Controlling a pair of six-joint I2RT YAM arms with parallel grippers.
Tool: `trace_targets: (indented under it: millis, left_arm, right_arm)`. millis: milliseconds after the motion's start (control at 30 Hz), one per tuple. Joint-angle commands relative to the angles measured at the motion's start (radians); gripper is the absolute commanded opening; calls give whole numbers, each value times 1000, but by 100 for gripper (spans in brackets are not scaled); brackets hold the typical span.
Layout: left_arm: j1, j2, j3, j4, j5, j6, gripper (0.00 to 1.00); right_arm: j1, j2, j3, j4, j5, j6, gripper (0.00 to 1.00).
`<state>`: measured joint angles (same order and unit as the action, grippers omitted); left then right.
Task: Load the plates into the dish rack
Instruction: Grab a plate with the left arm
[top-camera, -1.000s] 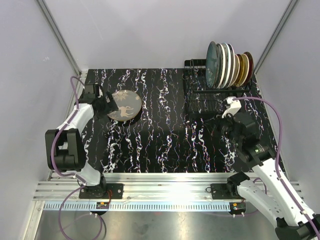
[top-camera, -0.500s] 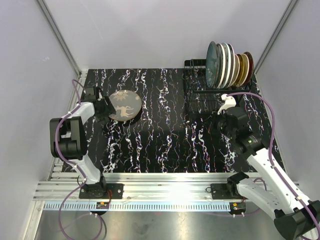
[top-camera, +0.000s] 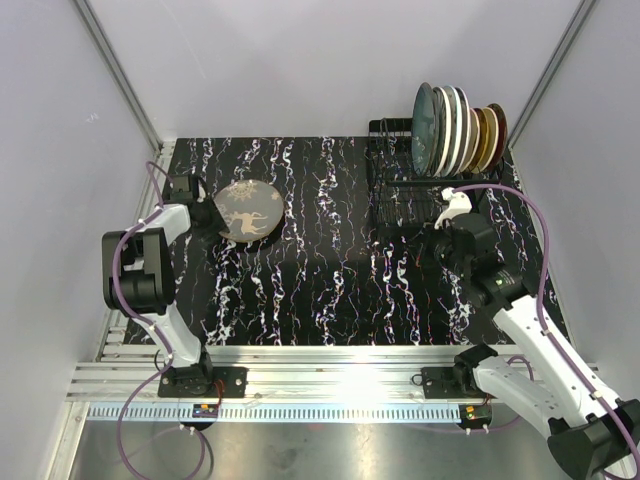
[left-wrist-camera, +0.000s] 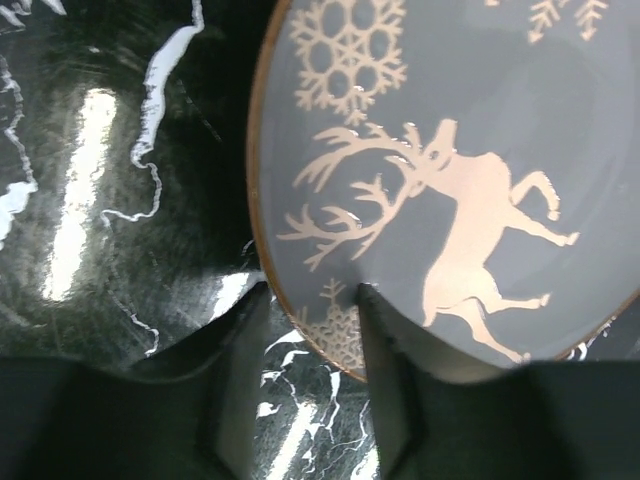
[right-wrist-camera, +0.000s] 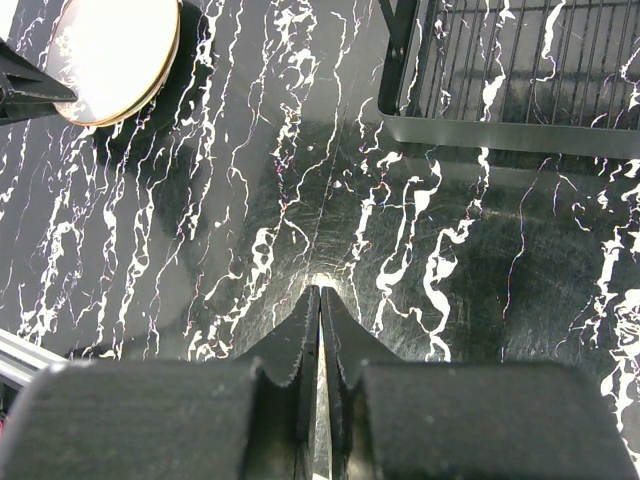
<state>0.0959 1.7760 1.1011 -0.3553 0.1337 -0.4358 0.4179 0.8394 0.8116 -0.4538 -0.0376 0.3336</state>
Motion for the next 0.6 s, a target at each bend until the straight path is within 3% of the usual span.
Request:
trace_targets:
  millis: [0,100,133,233,567]
  left_arm:
    - [7,13,19,29,21,5,33]
    - [7,17,23,24,32,5,22]
    - [5,19,25,21,33,5,14]
    - [4,13,32,6,30,11,6]
    - [5,-39,37,-2,9,19,0]
  right_arm:
    - [-2,4,35,32,1,-5,8]
    - [-2,7,35,30,2,-5,7]
    - [-2,9,35,30,4,-5,7]
    - [-1,7,34,27,5,-7,7]
    - [-2,27,40,27,-1,-11,7]
